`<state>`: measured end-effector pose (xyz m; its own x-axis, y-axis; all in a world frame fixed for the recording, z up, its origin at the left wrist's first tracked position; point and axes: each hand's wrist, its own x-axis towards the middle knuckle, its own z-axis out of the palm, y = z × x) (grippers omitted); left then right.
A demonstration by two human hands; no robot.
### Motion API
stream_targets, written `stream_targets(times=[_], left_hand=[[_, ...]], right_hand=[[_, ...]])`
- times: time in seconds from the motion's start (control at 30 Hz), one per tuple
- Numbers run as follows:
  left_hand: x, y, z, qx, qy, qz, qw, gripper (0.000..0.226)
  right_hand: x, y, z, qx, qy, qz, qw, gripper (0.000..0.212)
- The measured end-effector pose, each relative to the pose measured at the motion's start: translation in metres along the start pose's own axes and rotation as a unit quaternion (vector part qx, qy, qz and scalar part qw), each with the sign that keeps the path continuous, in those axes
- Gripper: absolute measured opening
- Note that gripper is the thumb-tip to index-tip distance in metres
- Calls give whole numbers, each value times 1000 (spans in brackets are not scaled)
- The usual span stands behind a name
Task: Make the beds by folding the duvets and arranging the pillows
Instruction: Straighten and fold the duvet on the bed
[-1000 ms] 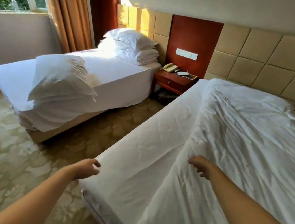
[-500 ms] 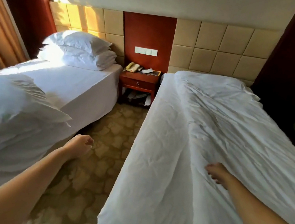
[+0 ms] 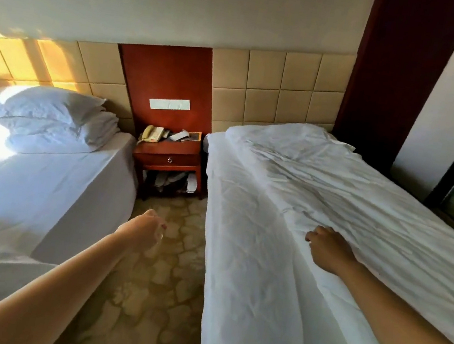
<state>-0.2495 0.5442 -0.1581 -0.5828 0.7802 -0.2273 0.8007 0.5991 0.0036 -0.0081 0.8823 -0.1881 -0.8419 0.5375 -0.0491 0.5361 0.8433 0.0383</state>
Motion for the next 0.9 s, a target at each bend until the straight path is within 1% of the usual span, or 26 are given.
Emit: stream_targets(times=[0.03, 0.1, 0.13, 0.17, 0.23, 0.33, 0.43, 0.53, 0.63, 0.73, 0.83, 0.9], left_hand=[[14, -21, -9, -11, 27, -12, 1000, 33], [40, -65, -22, 50, 77, 34, 995, 32], [51, -84, -25, 35, 78, 21, 996, 32], [60, -99, -25, 30, 64, 21, 997, 32], [83, -126, -26, 8, 66, 25, 997, 33], [134, -165, -16, -4, 34, 22, 999, 34], [199, -197, -4, -48, 4, 15, 999, 31], [278, -228, -5, -67, -16, 46, 997, 29], [357, -256, -21, -84, -28, 76, 993, 31], [432, -286, -45, -64, -49, 103, 991, 31], [499, -296, -70, -73, -53, 122, 988, 33], [532, -288, -82, -79, -63, 135, 986, 32]], right_hand=[[13, -15, 3, -11, 10, -4, 1000, 38], [40, -47, 5, -20, 8, -12, 1000, 37], [51, -62, 4, -16, 1, -13, 1000, 36], [60, -77, 2, -11, -6, -14, 1000, 36], [77, -104, 0, 2, -16, -7, 1000, 37], [106, -131, 0, 26, -34, 14, 999, 37], [138, -140, 6, 30, -54, 64, 996, 38], [176, -143, 10, 25, -72, 130, 989, 39], [212, -146, 6, 31, -74, 210, 974, 41], [248, -154, -5, 44, -72, 276, 958, 41], [281, -168, -5, 53, -49, 321, 944, 39], [299, -180, 0, 60, -61, 336, 938, 42]])
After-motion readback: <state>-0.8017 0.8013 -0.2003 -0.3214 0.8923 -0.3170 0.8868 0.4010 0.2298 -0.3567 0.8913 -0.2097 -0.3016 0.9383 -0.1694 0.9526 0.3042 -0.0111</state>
